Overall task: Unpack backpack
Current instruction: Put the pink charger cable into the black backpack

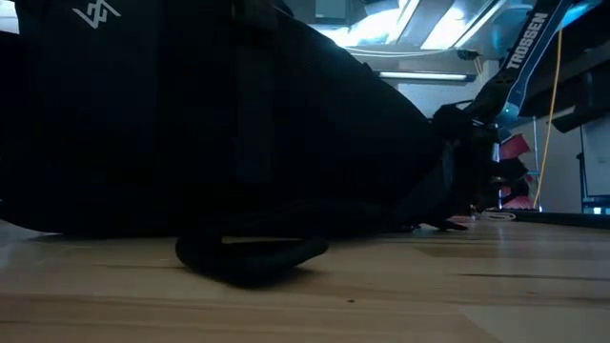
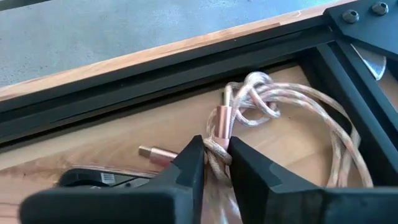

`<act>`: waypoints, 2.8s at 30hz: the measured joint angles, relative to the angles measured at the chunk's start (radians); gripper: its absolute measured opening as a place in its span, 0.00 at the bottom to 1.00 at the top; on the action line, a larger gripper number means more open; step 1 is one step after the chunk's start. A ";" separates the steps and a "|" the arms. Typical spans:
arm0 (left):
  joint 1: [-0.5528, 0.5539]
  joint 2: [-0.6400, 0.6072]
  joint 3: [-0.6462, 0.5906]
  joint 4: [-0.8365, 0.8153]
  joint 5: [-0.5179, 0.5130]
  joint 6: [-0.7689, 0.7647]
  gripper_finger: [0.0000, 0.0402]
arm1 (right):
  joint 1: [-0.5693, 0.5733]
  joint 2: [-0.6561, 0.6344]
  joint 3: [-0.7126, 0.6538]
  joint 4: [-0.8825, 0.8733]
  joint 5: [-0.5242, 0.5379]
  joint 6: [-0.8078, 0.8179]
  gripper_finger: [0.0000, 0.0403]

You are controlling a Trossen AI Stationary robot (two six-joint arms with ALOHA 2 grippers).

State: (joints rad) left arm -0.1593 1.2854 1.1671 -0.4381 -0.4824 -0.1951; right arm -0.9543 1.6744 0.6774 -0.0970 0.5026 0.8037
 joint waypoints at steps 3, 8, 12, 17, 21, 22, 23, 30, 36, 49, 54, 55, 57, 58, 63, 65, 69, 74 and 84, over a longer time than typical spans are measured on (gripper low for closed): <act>0.000 0.000 0.000 0.000 0.000 0.000 0.01 | 0.005 -0.006 -0.002 -0.001 0.000 -0.006 0.06; 0.000 0.000 0.000 0.000 0.000 0.000 0.01 | 0.029 -0.079 -0.004 0.030 -0.015 -0.069 0.02; 0.000 0.000 0.000 0.000 0.000 0.000 0.01 | 0.049 -0.177 -0.004 0.042 -0.003 -0.083 0.02; 0.000 0.000 0.000 0.000 0.000 0.000 0.01 | 0.120 -0.336 -0.004 0.064 0.004 -0.139 0.02; 0.000 0.000 0.000 0.000 0.000 0.000 0.01 | 0.245 -0.478 -0.004 0.108 -0.022 -0.158 0.02; 0.000 0.000 0.000 0.000 0.000 0.000 0.01 | 0.288 -0.510 -0.004 0.127 -0.023 -0.157 0.02; 0.000 0.000 0.000 0.000 0.000 0.000 0.01 | 0.336 -0.540 -0.003 0.152 -0.024 -0.157 0.02; 0.000 0.000 0.000 0.000 0.000 0.000 0.01 | 0.724 -0.633 -0.002 0.374 -0.034 -0.205 0.02; 0.000 0.000 0.000 0.001 0.000 0.000 0.01 | 1.051 -0.523 0.000 0.717 0.084 -0.290 0.02; 0.000 0.000 0.000 0.001 0.000 0.000 0.01 | 1.328 0.059 0.271 1.376 0.247 -0.492 0.03; 0.000 0.000 0.000 0.000 0.000 0.000 0.01 | 1.366 0.244 0.510 1.333 0.321 -0.528 0.03; 0.000 0.000 0.000 0.000 0.000 0.000 0.01 | 1.376 0.271 0.544 1.327 0.337 -0.550 0.03; 0.000 0.000 0.000 -0.003 0.000 0.001 0.01 | 1.398 0.310 0.592 1.335 0.420 -0.619 0.03; 0.000 0.000 0.000 -0.002 0.000 0.000 0.01 | 1.411 0.319 0.606 1.351 0.464 -0.670 0.03; 0.000 0.000 0.000 0.001 0.000 0.000 0.01 | 1.449 0.324 0.600 1.445 0.617 -0.853 0.03; 0.000 0.000 0.000 0.000 0.000 0.000 0.01 | 1.444 0.328 0.592 1.440 0.619 -0.848 0.03; 0.000 0.000 0.000 0.000 0.000 0.000 0.01 | 1.414 0.361 0.591 1.467 0.621 -0.842 0.03; 0.000 0.000 0.000 -0.001 0.000 0.000 0.01 | 1.388 0.395 0.571 1.521 0.638 -0.835 0.03; 0.000 0.000 0.000 0.000 0.000 0.000 0.01 | 1.379 0.397 0.502 1.544 0.726 -0.835 0.03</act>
State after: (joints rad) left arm -0.1593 1.2854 1.1671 -0.4377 -0.4824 -0.1947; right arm 0.4248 2.0712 1.1793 1.4475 1.2291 -0.0312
